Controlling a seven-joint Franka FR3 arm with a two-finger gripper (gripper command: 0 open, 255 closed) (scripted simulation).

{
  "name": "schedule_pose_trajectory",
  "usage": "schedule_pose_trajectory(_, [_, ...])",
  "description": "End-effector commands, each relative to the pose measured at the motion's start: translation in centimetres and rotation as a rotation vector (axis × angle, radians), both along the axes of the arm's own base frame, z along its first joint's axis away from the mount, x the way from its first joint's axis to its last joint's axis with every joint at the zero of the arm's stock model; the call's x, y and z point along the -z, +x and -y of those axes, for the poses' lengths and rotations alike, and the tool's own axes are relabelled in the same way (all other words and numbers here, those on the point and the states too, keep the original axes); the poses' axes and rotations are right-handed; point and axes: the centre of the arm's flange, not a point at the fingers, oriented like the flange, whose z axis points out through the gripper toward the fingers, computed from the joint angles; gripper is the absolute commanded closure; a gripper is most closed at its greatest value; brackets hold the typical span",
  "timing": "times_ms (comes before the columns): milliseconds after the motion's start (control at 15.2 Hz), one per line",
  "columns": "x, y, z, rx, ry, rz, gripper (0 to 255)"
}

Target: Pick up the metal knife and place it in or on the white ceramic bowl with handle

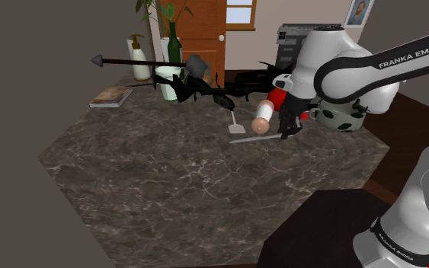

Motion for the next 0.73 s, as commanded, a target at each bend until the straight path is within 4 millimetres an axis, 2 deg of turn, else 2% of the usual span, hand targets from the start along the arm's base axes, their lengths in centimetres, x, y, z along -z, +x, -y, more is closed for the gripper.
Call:
schedule_pose_trajectory(0, [-1.1,-0.1,0.1,0.0,0.0,-0.001,255])
schedule_pose_trajectory(660, [-6.4,-0.1,0.1,0.0,0.0,-0.001,255])
